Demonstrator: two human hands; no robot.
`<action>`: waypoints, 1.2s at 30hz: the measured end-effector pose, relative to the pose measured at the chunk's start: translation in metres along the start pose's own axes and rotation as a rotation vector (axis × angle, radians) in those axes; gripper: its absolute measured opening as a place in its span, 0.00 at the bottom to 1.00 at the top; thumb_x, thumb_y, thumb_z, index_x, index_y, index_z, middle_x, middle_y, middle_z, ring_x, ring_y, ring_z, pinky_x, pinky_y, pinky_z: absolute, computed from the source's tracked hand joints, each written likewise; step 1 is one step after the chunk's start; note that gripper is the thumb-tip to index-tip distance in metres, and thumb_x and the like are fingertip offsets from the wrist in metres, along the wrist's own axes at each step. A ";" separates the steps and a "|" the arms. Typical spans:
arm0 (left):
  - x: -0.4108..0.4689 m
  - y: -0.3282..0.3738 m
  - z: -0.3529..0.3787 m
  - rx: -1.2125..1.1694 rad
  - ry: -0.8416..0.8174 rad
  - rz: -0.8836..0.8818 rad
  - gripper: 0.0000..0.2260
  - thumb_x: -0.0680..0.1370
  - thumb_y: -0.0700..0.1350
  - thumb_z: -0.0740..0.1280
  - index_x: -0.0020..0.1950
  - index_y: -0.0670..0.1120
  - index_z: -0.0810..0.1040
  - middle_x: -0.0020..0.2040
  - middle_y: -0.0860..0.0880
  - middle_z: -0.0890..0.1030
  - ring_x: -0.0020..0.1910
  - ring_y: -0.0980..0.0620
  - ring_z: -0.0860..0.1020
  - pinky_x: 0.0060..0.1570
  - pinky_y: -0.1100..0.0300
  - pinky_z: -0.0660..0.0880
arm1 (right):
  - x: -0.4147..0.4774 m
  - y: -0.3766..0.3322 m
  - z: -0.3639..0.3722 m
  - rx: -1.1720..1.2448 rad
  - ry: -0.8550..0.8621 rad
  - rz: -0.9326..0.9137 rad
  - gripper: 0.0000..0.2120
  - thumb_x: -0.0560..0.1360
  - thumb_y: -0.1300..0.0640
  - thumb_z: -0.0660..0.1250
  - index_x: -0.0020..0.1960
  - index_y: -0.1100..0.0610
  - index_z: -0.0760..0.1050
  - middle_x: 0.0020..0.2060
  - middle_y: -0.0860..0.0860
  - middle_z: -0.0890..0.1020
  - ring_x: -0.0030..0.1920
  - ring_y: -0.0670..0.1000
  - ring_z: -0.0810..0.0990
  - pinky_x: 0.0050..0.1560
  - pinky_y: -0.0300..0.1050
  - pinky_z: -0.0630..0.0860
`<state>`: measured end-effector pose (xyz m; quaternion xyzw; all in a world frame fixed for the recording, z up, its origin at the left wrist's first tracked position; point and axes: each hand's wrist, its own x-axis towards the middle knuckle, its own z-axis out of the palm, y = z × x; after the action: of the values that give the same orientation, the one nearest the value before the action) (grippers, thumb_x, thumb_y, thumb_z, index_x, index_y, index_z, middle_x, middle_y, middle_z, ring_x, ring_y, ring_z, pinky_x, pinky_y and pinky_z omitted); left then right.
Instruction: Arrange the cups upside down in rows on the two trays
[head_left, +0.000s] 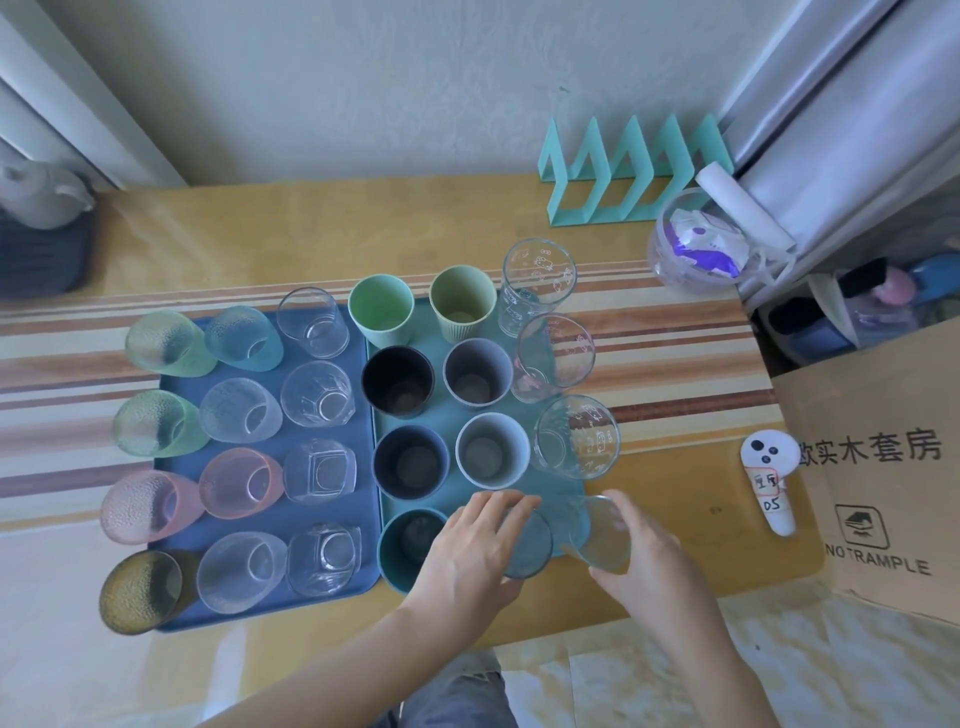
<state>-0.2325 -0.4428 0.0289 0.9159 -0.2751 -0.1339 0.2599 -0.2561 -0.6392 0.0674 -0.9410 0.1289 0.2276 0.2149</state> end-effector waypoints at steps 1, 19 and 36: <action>0.000 0.000 0.000 -0.004 0.001 -0.001 0.35 0.60 0.48 0.76 0.66 0.48 0.69 0.58 0.52 0.76 0.54 0.51 0.76 0.50 0.60 0.76 | 0.000 0.001 0.000 0.002 0.002 -0.001 0.31 0.69 0.53 0.72 0.66 0.44 0.60 0.59 0.43 0.75 0.59 0.48 0.75 0.47 0.43 0.76; -0.083 -0.071 -0.012 -0.047 0.062 -0.392 0.44 0.56 0.57 0.77 0.67 0.48 0.64 0.61 0.52 0.68 0.57 0.51 0.67 0.59 0.60 0.64 | -0.021 -0.037 0.033 -0.163 0.272 -0.402 0.47 0.54 0.36 0.76 0.67 0.57 0.67 0.62 0.47 0.70 0.67 0.56 0.63 0.71 0.53 0.48; -0.072 -0.054 0.005 -0.162 0.150 -0.448 0.36 0.62 0.57 0.73 0.66 0.51 0.61 0.60 0.53 0.69 0.56 0.51 0.72 0.53 0.63 0.71 | -0.011 -0.051 0.055 -0.218 0.392 -0.285 0.31 0.56 0.40 0.76 0.53 0.55 0.75 0.42 0.49 0.79 0.59 0.54 0.69 0.71 0.55 0.47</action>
<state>-0.2693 -0.3648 0.0022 0.9375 -0.0334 -0.1414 0.3161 -0.2690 -0.5671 0.0459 -0.9933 0.0092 0.0211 0.1131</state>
